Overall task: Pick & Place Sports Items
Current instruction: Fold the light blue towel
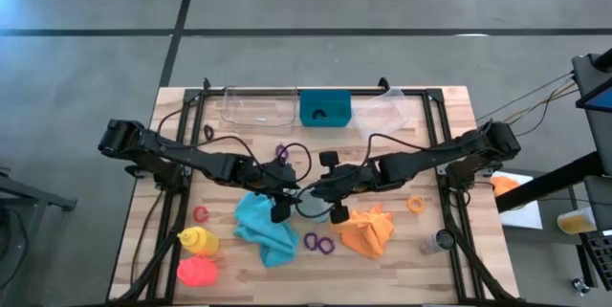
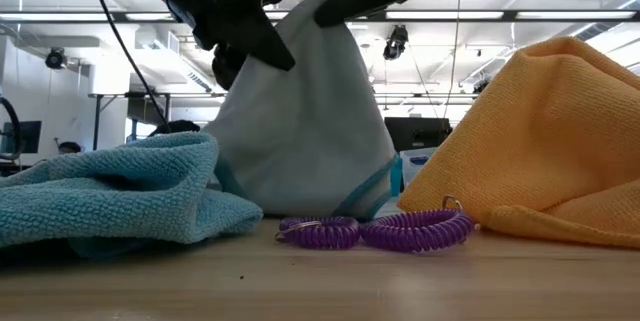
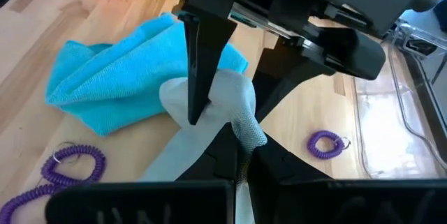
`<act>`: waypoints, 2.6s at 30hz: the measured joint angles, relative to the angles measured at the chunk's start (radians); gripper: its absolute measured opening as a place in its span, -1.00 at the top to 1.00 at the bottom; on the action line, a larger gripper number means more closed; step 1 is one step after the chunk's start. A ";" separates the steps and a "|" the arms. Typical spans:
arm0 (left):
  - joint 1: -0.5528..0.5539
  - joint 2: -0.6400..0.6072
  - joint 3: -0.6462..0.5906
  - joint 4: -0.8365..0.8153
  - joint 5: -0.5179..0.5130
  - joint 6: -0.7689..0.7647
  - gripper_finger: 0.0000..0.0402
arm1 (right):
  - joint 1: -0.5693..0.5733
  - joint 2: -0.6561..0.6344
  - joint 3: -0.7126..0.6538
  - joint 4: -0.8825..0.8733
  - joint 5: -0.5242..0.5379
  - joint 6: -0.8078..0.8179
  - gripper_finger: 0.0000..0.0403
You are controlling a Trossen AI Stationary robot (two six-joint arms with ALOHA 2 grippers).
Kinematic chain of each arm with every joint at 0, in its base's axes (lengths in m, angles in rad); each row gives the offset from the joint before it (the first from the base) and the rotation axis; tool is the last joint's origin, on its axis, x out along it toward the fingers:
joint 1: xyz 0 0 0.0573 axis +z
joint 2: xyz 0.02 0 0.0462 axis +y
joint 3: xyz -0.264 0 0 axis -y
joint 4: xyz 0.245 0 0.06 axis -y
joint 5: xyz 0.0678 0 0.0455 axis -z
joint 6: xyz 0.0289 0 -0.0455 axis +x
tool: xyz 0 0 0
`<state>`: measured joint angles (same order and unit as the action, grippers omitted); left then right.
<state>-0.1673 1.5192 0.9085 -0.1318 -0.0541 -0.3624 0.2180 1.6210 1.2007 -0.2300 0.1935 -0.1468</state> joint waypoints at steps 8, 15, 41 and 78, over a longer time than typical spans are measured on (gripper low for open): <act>0.000 0.002 0.000 -0.060 -0.025 -0.001 0.00 | 0.000 0.000 0.000 -0.007 -0.001 0.009 0.96; 0.002 0.004 0.000 -0.045 -0.030 0.024 0.28 | 0.000 0.000 0.000 -0.006 -0.011 0.009 0.96; 0.003 0.003 0.000 -0.012 -0.130 0.075 0.99 | 0.034 0.000 0.000 0.008 -0.023 0.092 0.66; -0.297 -0.077 0.104 -0.055 -0.619 0.671 1.00 | 0.262 -0.045 0.002 0.047 -0.008 0.057 -0.54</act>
<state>-0.4640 1.4422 1.0130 -0.1863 -0.6731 0.3087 0.4805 1.5755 1.2022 -0.1825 0.1860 -0.0894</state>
